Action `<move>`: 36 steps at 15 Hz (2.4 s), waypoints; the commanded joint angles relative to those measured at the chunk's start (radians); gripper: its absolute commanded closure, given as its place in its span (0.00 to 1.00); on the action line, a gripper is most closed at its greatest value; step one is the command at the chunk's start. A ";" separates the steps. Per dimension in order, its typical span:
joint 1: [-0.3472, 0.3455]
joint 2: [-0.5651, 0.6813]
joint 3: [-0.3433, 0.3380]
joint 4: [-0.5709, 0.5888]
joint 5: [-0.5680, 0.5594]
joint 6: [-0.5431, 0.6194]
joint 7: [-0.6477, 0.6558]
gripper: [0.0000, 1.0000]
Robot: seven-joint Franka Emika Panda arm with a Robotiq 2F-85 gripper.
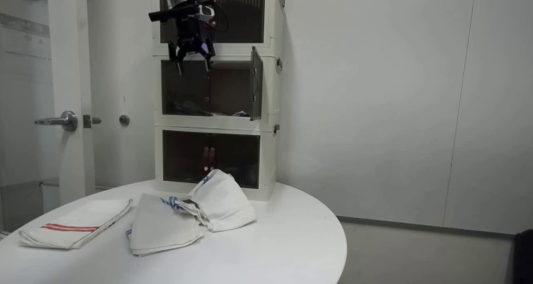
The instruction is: Close the left and right cabinet doors, respectively
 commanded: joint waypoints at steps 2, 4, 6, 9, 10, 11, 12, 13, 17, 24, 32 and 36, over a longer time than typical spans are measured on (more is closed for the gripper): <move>-0.052 -0.193 -0.011 -0.200 0.027 -0.104 -0.070 0.00; -0.078 -0.263 -0.021 -0.268 0.033 -0.138 -0.085 0.00; -0.101 -0.341 -0.032 -0.336 0.031 -0.158 -0.109 0.00; -0.137 -0.438 -0.060 -0.398 0.037 -0.181 -0.168 0.00; -0.151 -0.470 -0.074 -0.406 0.044 -0.195 -0.196 0.00; -0.162 -0.494 -0.088 -0.410 0.043 -0.200 -0.223 0.00; -0.175 -0.521 -0.105 -0.412 0.041 -0.204 -0.255 0.00; -0.189 -0.534 -0.124 -0.404 0.039 -0.203 -0.289 0.00; -0.246 -0.509 -0.213 -0.363 0.019 -0.124 -0.464 0.00; -0.331 -0.310 -0.284 -0.257 0.159 -0.020 -0.766 0.00; -0.366 -0.173 -0.237 -0.146 0.207 0.096 -0.688 0.00; -0.357 -0.144 -0.210 -0.136 0.208 0.186 -0.591 0.00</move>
